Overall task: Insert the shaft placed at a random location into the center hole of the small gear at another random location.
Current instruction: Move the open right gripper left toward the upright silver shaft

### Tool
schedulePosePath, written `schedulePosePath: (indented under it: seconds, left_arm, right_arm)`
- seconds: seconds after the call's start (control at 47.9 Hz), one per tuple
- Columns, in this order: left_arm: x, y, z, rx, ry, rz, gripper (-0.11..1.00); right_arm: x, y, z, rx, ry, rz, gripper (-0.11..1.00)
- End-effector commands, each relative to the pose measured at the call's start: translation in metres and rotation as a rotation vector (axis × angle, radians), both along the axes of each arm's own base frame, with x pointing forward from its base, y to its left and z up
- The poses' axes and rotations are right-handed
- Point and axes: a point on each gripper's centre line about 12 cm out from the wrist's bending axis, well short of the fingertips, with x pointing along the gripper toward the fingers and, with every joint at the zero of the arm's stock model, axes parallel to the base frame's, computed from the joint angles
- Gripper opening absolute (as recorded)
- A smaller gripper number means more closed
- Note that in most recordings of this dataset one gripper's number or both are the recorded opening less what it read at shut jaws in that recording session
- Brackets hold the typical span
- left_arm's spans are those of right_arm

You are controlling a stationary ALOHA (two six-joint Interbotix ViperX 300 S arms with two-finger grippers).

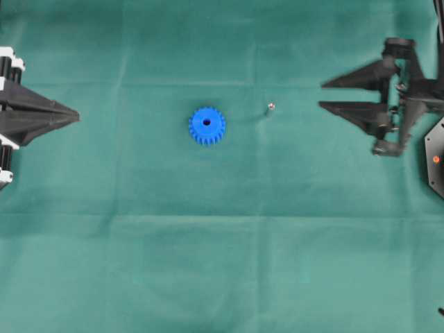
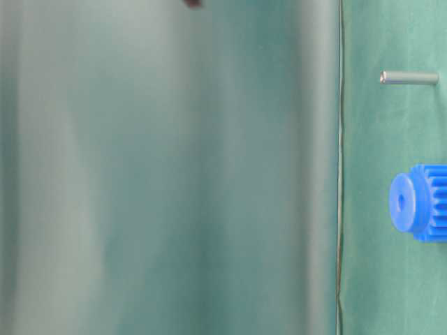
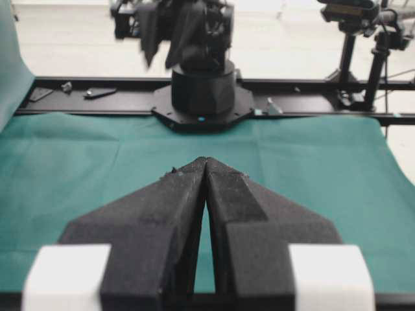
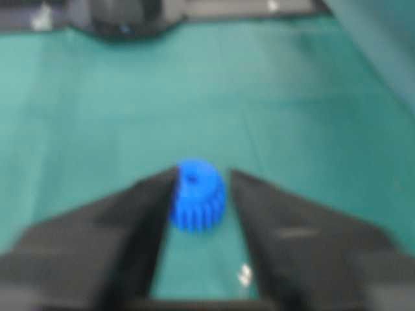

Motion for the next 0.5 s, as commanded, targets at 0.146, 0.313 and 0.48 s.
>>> schedulePosePath:
  seconds: [0.146, 0.313, 0.48]
  left_arm:
    - [0.002, 0.000, 0.008, 0.001, -0.020, -0.002, 0.00]
    - [0.002, 0.000, 0.009, 0.001, -0.021, -0.002, 0.00]
    - [0.003, 0.000, 0.008, 0.001, -0.018, -0.002, 0.00]
  right_arm:
    - [0.023, -0.010, -0.038, -0.016, 0.028, -0.018, 0.85]
    - [0.035, -0.022, -0.063, -0.007, 0.072, -0.054, 0.81]
    - [0.044, -0.030, -0.081, 0.003, 0.103, -0.079, 0.81]
